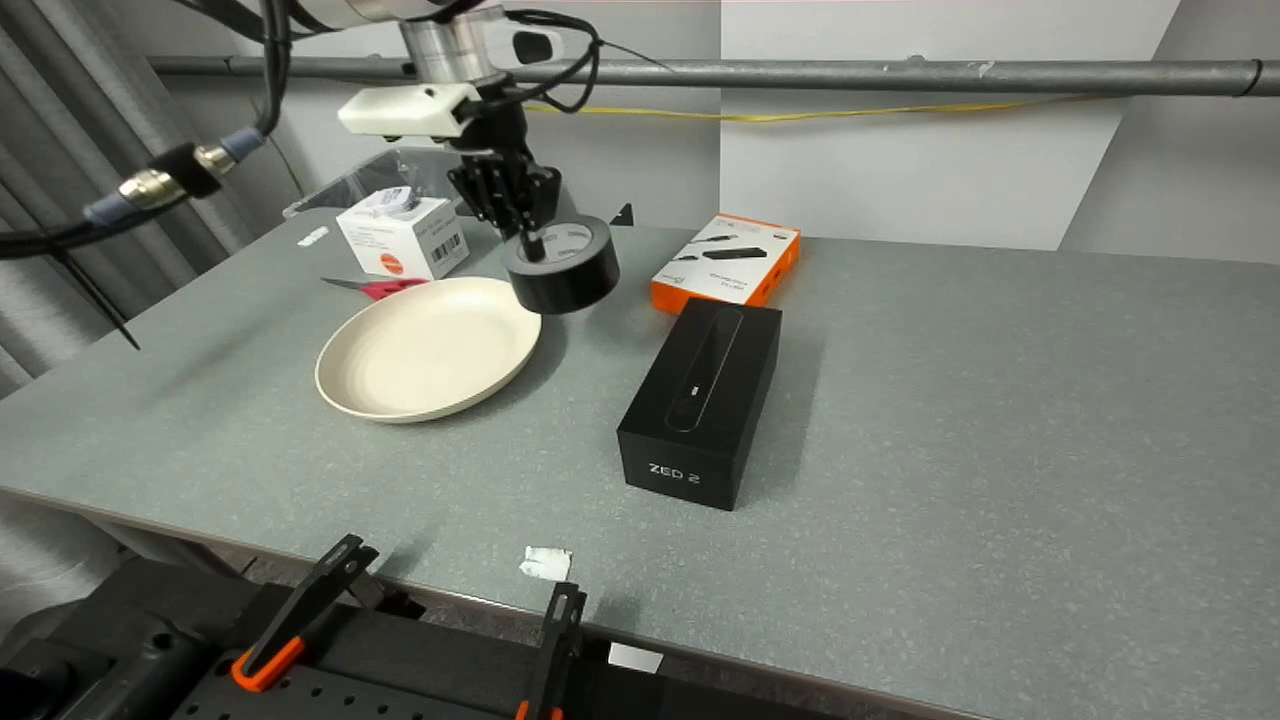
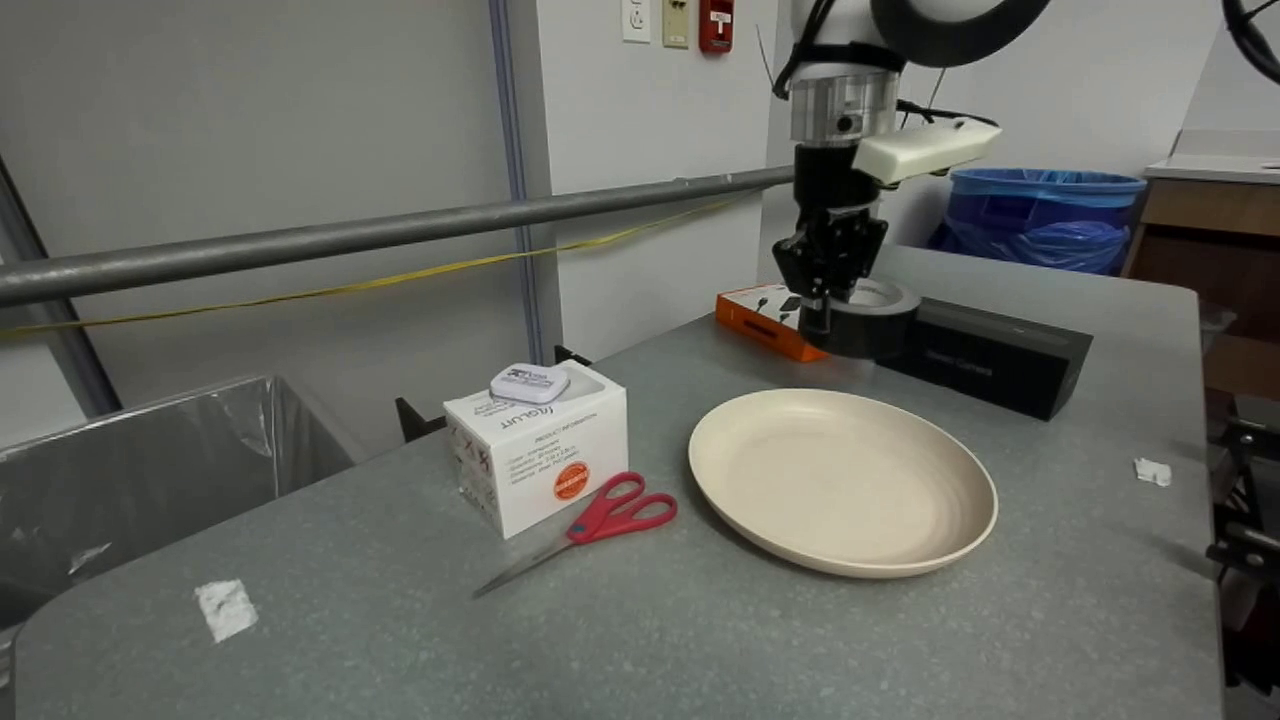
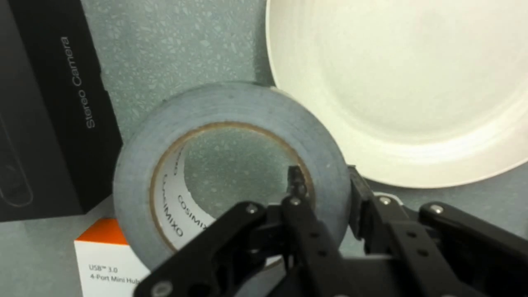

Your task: Put the black tape on the plate

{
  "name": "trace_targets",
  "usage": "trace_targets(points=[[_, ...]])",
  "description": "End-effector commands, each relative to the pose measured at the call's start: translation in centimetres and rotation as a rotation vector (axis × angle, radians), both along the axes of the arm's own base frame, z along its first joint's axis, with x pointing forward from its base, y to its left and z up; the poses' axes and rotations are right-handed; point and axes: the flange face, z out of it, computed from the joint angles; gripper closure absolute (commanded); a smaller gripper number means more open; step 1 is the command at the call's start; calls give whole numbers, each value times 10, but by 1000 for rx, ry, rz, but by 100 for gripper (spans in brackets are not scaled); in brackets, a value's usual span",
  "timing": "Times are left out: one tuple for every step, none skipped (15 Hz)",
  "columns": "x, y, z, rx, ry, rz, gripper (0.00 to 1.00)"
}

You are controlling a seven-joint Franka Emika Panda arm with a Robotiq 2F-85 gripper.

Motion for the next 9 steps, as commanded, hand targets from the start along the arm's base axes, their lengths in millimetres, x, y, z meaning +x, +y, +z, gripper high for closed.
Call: trace_targets(points=[[-28, 52, 18, -37, -43, 191, 94], [-29, 69, 13, -36, -37, 235, 94], [-28, 86, 3, -28, -26, 279, 94], [-28, 99, -5, -23, -21, 313, 94], [-27, 111, -15, -16, -12, 343, 94], [-27, 121, -25, -5, 1, 376, 94], [-27, 129, -34, -2, 10, 406, 94], [-28, 134, -44, -2, 22, 431, 94], [-28, 137, -52, -2, 30, 452, 94]])
